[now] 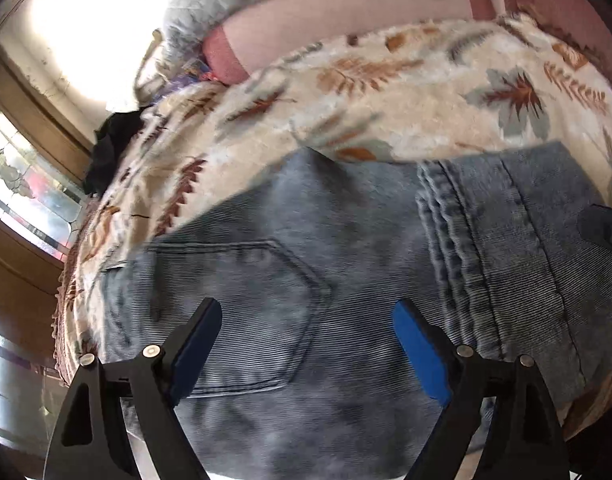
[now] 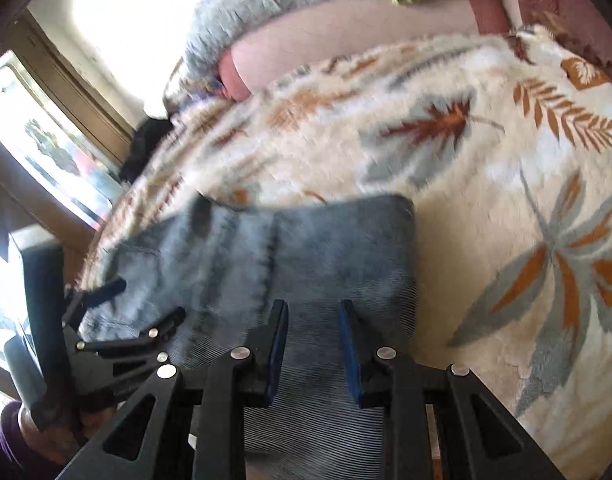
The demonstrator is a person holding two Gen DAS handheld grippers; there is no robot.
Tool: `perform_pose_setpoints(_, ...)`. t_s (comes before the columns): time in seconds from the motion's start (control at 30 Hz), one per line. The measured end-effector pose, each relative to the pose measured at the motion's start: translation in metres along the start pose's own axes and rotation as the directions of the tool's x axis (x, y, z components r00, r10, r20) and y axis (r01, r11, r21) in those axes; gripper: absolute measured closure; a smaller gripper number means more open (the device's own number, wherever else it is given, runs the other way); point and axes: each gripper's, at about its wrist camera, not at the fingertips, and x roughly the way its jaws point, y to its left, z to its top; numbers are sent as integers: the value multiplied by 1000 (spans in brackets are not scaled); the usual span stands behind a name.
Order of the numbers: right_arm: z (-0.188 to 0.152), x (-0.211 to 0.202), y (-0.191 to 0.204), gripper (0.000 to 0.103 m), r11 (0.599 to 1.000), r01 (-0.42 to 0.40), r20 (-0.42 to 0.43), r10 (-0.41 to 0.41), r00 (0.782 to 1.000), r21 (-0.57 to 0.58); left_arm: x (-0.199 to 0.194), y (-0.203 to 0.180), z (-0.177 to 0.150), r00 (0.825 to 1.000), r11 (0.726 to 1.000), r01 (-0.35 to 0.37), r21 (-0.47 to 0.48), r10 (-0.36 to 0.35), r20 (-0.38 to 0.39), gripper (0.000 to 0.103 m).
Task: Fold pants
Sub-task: 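Lower the hem onto the jeans and open both grippers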
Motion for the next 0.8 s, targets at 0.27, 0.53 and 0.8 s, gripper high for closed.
perform_pose_setpoints(0.27,-9,-34,58,74,986,-100,186,124,975,-130,-47,80,-27,982,987,-100,-126,118,145,15)
perform_pose_setpoints(0.53,-21,-39,131,74,965,-68,169,112,979,-252,-65,136,-51,979,968,-53,-244,99,180,15)
perform_pose_setpoints(0.8,-29,-23,185,74,932,88,134,-43,990,-351,-58,167,-66,981,949,-8,-314,68,180,15)
